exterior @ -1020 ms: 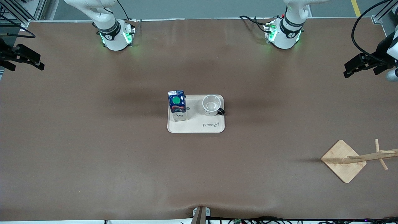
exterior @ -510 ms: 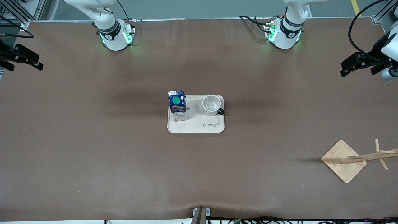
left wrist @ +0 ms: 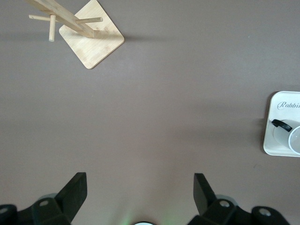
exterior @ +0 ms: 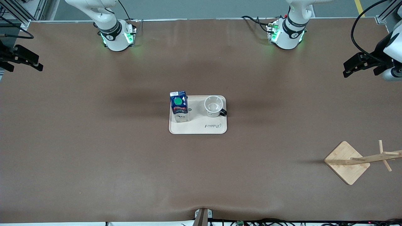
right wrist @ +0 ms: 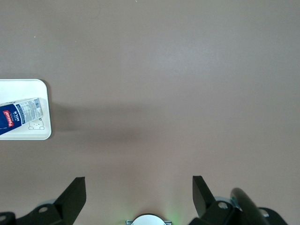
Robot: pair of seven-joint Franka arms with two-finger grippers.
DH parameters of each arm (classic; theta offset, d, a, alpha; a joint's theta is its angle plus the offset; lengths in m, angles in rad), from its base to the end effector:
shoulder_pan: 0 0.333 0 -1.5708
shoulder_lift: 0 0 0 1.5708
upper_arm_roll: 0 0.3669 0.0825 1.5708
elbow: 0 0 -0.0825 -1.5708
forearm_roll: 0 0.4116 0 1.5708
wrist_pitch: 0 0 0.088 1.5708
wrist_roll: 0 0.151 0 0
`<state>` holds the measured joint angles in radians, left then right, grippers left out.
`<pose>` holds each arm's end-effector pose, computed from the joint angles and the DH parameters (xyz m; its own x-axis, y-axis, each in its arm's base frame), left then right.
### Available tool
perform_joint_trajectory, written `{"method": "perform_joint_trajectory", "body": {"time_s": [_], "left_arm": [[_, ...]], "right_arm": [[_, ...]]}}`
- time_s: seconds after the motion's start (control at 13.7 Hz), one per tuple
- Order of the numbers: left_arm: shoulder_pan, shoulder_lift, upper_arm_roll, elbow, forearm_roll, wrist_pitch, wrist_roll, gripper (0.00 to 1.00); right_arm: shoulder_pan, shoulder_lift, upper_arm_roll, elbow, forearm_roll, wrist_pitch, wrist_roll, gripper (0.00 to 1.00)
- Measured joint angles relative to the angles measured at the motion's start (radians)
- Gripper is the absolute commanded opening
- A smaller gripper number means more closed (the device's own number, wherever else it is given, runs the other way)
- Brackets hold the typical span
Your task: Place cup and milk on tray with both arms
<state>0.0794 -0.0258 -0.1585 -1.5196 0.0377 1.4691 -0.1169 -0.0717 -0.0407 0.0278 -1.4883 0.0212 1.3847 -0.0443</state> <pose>0.5600 -0.0397 0.6626 0.9989 0.0417 -0.0199 0.0408 -0.9982 -0.0443 0.5438 -0.0200 0.6792 0.9981 0.0043 -0.0619 0.0029 -0.9997 -0.0227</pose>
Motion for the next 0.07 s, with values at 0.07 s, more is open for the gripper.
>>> {"method": "perform_joint_trajectory", "body": {"time_s": [0.07], "left_arm": [[0.0,0.0,0.0,0.0,0.0,0.0,0.0,1.0]], "right_arm": [[0.0,0.0,0.0,0.0,0.0,0.0,0.0,1.0]]}}
